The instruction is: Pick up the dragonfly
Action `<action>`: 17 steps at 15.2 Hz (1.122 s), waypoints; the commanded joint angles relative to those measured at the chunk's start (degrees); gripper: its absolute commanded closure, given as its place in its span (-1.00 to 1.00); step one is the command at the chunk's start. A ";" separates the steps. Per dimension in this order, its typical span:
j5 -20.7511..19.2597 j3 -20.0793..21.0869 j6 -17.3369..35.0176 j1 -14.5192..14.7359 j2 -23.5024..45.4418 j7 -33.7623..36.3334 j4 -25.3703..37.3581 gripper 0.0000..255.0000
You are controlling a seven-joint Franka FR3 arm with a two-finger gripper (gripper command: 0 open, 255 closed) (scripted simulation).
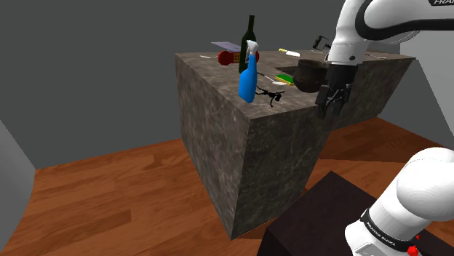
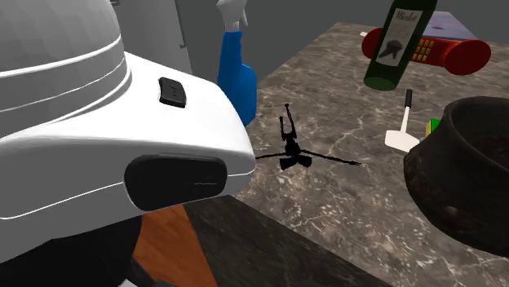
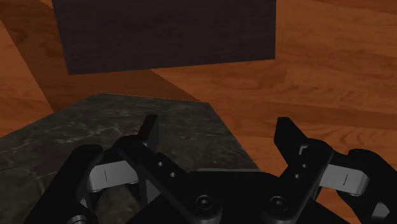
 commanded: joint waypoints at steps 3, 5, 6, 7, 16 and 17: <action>-1.28 -1.11 1.51 0.17 4.78 -2.75 2.96 -1.00; -2.35 -2.10 2.75 0.38 9.54 -5.41 6.22 -1.00; -2.81 -2.55 3.26 0.50 11.91 -6.71 7.95 -1.00; -3.22 -2.98 3.71 0.62 14.28 -7.99 9.75 -1.00; -5.16 -5.51 4.67 1.49 35.41 -18.83 29.23 -1.00; -5.23 -5.64 4.42 1.52 37.77 -19.95 31.79 -1.00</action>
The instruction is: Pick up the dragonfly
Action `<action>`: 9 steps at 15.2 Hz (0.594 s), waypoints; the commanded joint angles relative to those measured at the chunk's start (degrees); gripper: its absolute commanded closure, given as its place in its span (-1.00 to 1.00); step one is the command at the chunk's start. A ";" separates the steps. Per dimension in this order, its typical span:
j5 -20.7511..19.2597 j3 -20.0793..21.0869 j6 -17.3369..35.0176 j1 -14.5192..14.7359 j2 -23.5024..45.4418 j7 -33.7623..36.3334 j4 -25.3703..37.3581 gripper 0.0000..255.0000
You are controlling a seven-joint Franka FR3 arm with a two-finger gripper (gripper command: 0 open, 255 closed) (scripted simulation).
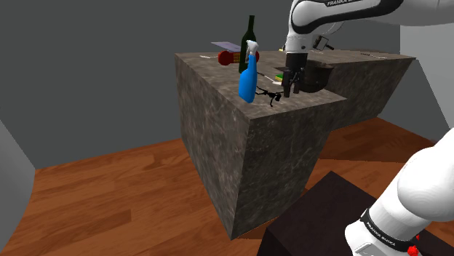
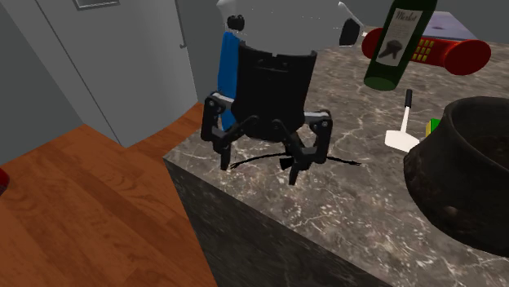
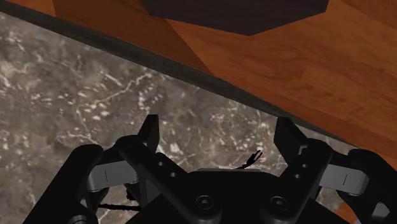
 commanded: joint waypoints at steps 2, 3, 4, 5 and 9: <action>-0.21 -0.41 -0.81 0.02 7.40 -3.55 8.07 -1.00; -0.23 -0.45 -1.29 -0.01 9.83 -4.62 10.93 -1.00; -0.24 -0.47 -1.84 -0.05 12.29 -5.66 13.92 -1.00; -0.24 -0.45 -2.49 -0.11 14.79 -6.68 17.05 -1.00; -0.25 -0.14 -6.13 -0.51 25.48 -10.51 31.36 -1.00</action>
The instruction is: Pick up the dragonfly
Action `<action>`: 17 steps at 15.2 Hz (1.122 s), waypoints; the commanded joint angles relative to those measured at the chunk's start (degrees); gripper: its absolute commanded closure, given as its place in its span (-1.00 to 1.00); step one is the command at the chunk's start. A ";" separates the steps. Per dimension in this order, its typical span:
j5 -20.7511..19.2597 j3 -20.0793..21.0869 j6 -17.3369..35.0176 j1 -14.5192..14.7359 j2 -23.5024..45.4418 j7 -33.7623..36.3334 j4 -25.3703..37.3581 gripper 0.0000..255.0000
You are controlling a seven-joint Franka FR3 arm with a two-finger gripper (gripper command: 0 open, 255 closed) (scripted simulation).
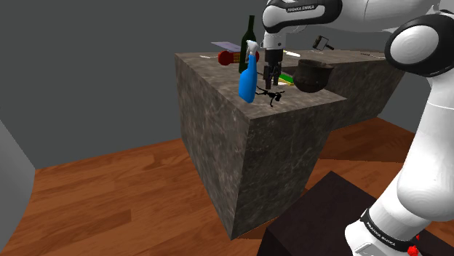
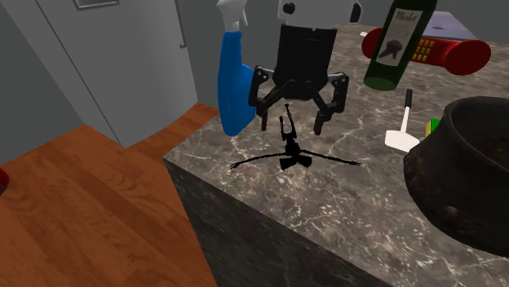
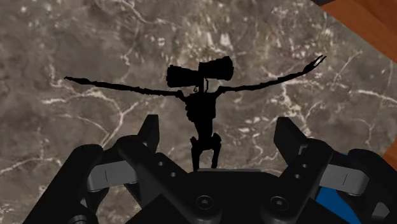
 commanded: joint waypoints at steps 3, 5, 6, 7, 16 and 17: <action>0.02 0.24 -0.31 -0.04 3.82 -1.08 4.13 -1.00; 0.01 0.26 1.28 0.00 3.69 -1.05 2.41 -1.00; 0.01 0.26 2.07 0.01 3.65 -1.04 1.58 -1.00; 0.01 0.27 2.86 0.03 3.62 -1.02 0.77 -1.00; 0.00 0.28 4.04 0.05 3.59 -1.01 -0.46 1.00; 0.00 0.28 4.05 0.05 3.58 -1.01 -0.47 1.00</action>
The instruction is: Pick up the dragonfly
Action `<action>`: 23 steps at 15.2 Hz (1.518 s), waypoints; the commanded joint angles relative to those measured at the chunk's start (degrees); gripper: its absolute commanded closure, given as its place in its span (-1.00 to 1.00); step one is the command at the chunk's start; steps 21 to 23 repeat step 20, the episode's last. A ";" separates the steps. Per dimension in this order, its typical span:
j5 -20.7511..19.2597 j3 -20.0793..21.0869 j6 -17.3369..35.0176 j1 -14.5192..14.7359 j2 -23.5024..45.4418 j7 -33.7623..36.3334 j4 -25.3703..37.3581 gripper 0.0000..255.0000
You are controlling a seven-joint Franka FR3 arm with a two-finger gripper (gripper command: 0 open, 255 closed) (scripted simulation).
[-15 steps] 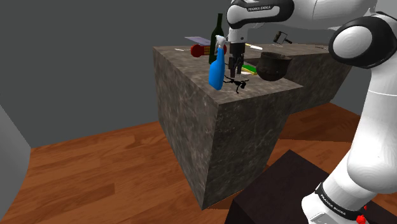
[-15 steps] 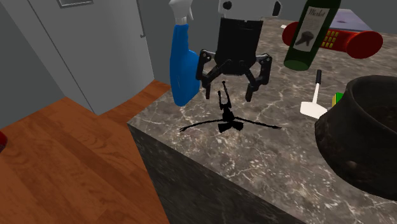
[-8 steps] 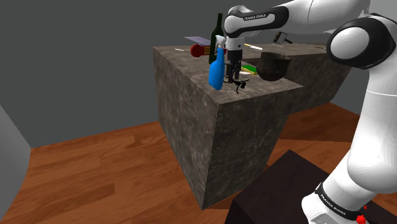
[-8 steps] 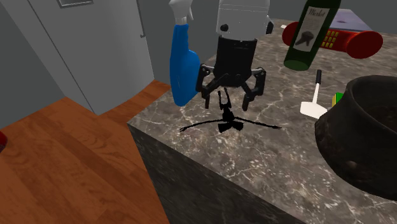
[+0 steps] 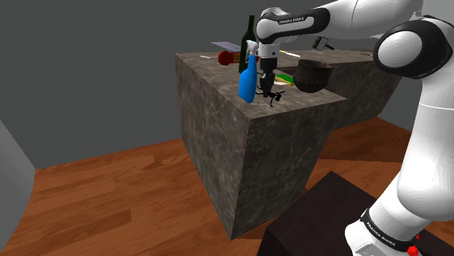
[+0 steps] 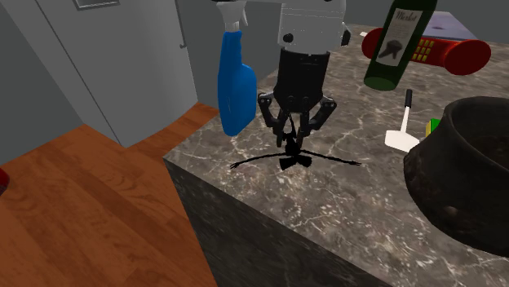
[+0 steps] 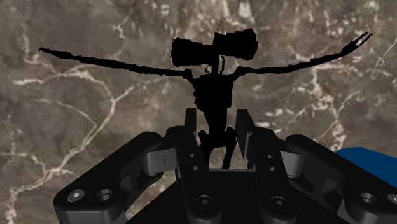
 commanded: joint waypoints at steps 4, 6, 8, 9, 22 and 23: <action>0.00 -0.01 -0.73 -0.01 0.04 -0.01 0.75 1.00; 0.01 -0.02 -2.30 -0.04 0.10 -0.03 2.38 1.00; 0.02 -0.03 -3.90 -0.08 0.22 -0.05 4.10 1.00; 0.02 -0.04 -4.71 -0.10 0.30 -0.07 4.99 1.00; 0.19 -0.09 -12.62 -0.37 1.99 -0.25 14.59 1.00; 0.19 -0.09 -12.62 -0.37 1.99 -0.25 14.59 1.00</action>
